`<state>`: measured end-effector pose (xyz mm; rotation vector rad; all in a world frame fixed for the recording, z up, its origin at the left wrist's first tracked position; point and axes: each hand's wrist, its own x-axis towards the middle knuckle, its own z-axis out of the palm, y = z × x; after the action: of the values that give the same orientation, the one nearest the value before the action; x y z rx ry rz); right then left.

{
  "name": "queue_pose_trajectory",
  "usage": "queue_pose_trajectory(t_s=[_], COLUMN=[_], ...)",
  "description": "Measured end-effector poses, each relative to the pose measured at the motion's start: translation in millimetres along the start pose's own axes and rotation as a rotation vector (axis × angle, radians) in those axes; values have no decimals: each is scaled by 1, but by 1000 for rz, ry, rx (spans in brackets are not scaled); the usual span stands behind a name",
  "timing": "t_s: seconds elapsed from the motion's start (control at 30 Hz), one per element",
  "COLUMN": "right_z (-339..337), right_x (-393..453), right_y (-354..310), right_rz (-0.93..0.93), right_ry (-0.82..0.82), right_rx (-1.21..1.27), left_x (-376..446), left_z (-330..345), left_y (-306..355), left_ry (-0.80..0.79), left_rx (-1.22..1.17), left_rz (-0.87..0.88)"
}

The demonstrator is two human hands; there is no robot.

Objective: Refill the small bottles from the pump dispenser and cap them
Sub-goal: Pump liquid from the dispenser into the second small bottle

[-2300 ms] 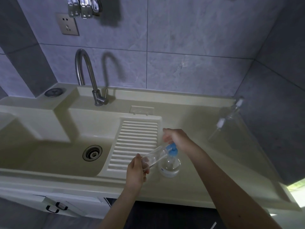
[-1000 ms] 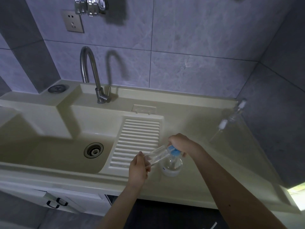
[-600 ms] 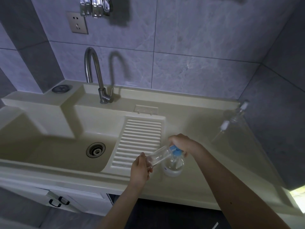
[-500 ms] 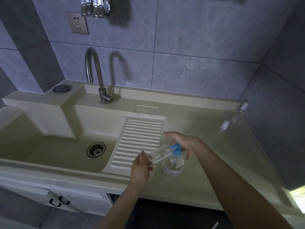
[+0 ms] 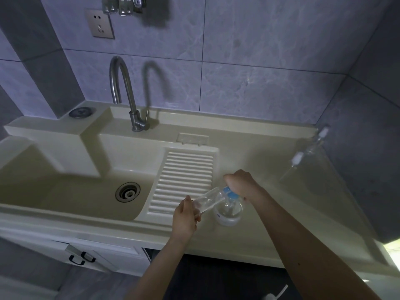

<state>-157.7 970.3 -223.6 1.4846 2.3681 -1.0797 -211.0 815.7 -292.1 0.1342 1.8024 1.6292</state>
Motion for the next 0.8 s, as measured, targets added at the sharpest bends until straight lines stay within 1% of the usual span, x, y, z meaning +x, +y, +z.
queue_pose_trajectory(t_s=[0.07,0.2,0.3,0.4,0.57,0.67,0.73,0.8], right_z=[1,-4,-13,-16,-17,-16,-12,-9], right_x=[2,-3,-12,-13,-19,-20,-15,-11], right_y=[2,-3,-6,-4,-8,-8,-6,-2], right_rz=[-2,46,105,173,132,85,33,2], right_ry=[-5,-43,-238,-312,-318,-229,-174,-121], right_rx=[61,82,203,286,225,127,-10,-94], left_x=[-1,-3,-3,-4,-5,-5,-4,-2], left_z=[0,0,0,2,2,3,3,4], left_y=[0,0,3,5,5,5,4,3], left_ry=[1,-9,-7,-6,8,18,21,18], left_rx=[-1,0,-13,-19,-24,-30,-32,-27], left_rz=[4,-7,-5,6,32,38,34,20])
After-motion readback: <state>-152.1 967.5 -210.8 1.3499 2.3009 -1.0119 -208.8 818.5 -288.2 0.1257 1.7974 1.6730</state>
